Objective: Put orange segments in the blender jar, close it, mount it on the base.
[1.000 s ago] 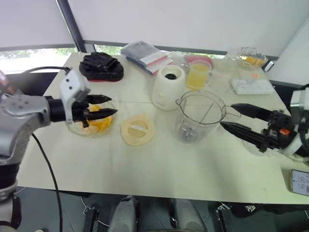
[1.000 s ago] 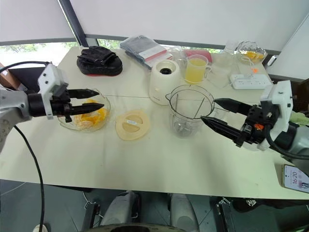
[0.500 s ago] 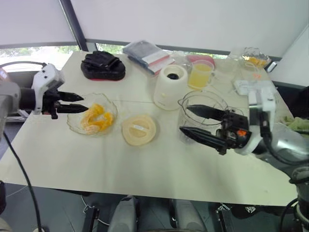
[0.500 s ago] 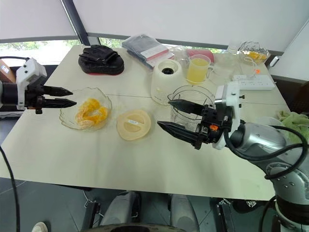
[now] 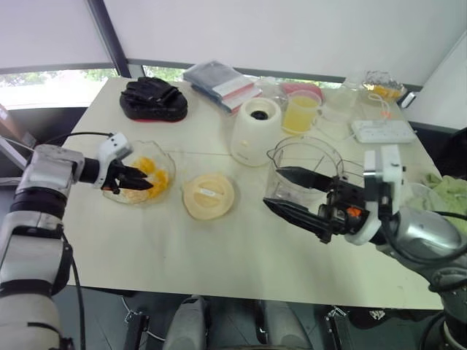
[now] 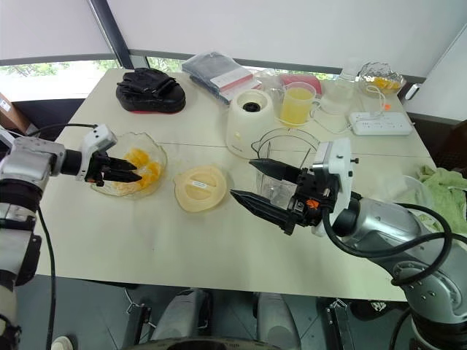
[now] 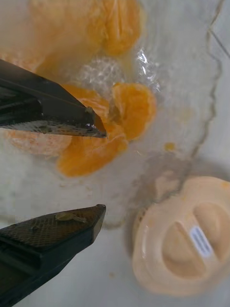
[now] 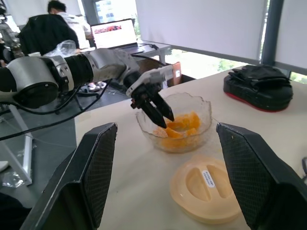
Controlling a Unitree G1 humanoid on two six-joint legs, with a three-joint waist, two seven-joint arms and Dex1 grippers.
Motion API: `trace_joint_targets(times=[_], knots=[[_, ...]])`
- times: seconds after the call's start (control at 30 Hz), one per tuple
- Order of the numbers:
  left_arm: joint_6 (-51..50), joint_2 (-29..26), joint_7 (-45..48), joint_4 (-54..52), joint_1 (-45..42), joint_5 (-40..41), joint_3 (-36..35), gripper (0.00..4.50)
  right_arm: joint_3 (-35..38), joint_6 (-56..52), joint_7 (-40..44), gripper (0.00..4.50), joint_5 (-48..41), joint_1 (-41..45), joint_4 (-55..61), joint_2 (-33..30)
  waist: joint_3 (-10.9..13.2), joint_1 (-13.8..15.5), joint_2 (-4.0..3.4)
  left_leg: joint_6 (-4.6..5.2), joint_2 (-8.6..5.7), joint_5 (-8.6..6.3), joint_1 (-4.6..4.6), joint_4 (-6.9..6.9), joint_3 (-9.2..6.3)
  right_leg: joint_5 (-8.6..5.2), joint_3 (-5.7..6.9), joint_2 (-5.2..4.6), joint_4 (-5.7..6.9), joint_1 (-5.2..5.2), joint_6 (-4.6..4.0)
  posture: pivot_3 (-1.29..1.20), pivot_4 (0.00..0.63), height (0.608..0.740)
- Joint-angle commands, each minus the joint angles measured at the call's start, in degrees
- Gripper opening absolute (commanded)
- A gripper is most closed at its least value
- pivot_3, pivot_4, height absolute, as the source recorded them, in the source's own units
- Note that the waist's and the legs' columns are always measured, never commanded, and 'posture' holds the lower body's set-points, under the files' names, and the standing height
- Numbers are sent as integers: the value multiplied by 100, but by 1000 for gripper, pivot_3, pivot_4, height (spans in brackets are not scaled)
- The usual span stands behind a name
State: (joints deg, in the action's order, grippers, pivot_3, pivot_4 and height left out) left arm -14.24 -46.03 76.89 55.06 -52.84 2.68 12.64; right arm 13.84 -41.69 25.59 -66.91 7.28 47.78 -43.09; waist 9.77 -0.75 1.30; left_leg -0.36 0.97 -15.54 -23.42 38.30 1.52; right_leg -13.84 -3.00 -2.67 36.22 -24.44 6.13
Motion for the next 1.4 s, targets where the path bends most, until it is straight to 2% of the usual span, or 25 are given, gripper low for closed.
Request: trace_joint_targets(times=[0.03,0.2,0.4,0.5,0.57,0.6,1.4], knots=[[631,95,-363,522,-270,-376,-5,2289,211,160,-215,3465,-205,-94,334,-72,-1,9,3,0,0,0,0,0,0,0,0,0,1,0,0,0,150,740],[1052,370,-850,1053,-394,-591,-141,2289,312,230,-472,3465,-287,-295,477,-137,-3,16,7,0,1,0,-1,0,-7,1,0,-5,0,0,0,0,150,740],[1121,527,-895,1239,-467,-556,-323,2289,353,282,-602,3465,-304,-399,514,-205,-3,11,13,0,0,0,-1,1,-9,1,0,-7,1,1,1,0,150,740],[1165,547,-1024,1246,-480,-573,-410,3186,366,289,-600,3522,-316,-404,493,-246,-3,11,14,0,0,0,-1,1,-10,1,1,-5,2,1,1,0,150,740],[1155,546,-1011,1252,-491,-570,-469,4155,367,290,-581,3522,-312,-392,462,-276,-3,8,13,0,0,0,0,1,-11,1,1,-5,2,1,2,0,150,740],[1169,547,-1016,1250,-490,-562,-496,4405,365,292,-561,3522,-306,-382,439,-291,-3,7,14,0,0,0,0,1,-11,2,1,-5,2,1,2,0,150,740],[1148,1322,-2971,1632,-217,-573,-989,4405,335,213,-518,3522,-236,-183,305,-478,-4,15,16,0,-1,0,0,2,-12,11,1,-7,4,1,16,0,150,740]])
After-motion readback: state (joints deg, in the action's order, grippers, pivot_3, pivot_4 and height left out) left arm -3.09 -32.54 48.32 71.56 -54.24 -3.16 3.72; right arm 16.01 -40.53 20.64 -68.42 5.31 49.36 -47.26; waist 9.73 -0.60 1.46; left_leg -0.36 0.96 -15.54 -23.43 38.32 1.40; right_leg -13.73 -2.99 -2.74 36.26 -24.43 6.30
